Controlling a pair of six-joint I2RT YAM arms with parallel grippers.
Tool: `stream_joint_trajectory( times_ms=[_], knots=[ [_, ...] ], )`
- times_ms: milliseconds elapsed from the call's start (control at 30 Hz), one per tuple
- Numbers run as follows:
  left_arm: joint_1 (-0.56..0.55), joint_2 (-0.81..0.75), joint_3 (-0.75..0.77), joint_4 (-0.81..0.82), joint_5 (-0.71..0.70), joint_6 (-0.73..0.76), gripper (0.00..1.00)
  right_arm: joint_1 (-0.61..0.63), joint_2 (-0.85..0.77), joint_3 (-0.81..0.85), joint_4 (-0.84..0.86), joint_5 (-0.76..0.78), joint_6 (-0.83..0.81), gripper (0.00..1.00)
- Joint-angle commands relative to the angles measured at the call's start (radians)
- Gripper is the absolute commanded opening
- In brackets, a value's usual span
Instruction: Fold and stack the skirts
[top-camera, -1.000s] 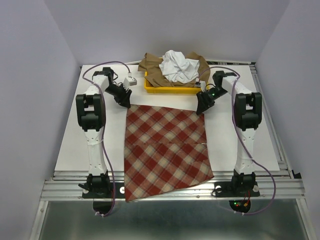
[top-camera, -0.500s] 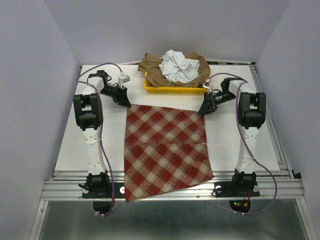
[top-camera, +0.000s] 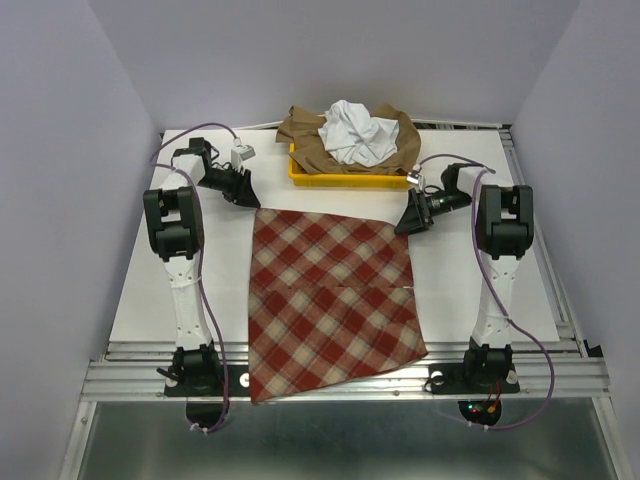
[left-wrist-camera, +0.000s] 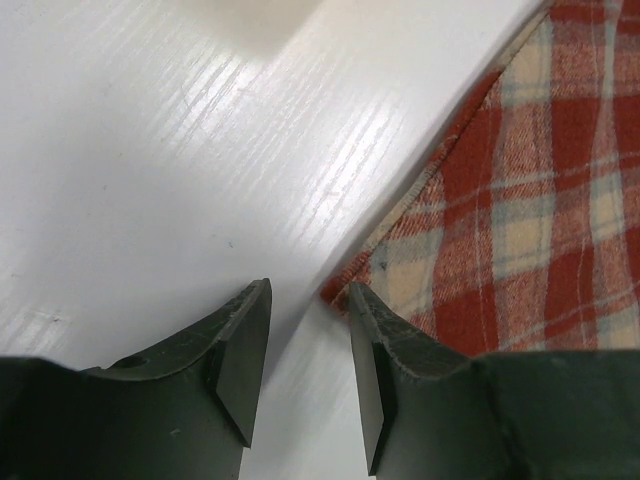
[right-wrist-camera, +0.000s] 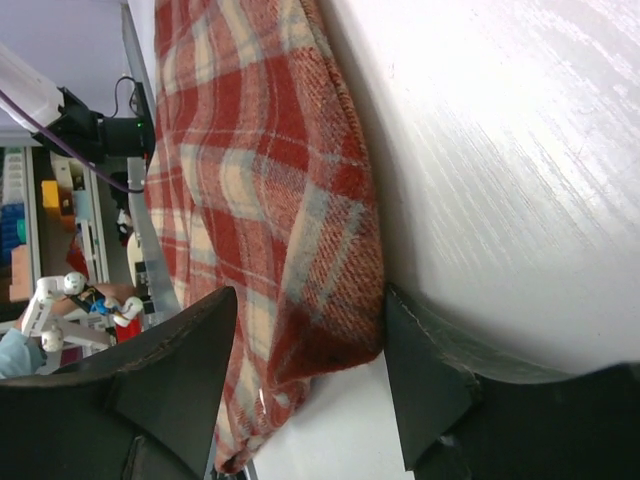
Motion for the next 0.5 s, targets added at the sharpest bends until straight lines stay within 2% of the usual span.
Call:
stream_joint_trajectory(
  times_ms=[0, 167, 467],
  knots=[
    [-0.004, 0.023, 0.005, -0.012, -0.064, 0.015, 0.50, 0.005, 0.057, -0.031, 0.131, 0.198, -0.027, 0.63],
    [-0.011, 0.046, 0.046, -0.057, -0.093, 0.029, 0.49, 0.005, 0.065, -0.004, 0.145, 0.195, -0.016, 0.56],
    [-0.019, 0.072, 0.063, -0.213, -0.136, 0.167, 0.45, 0.005, 0.057, 0.001, 0.159, 0.190, -0.013, 0.45]
  ],
)
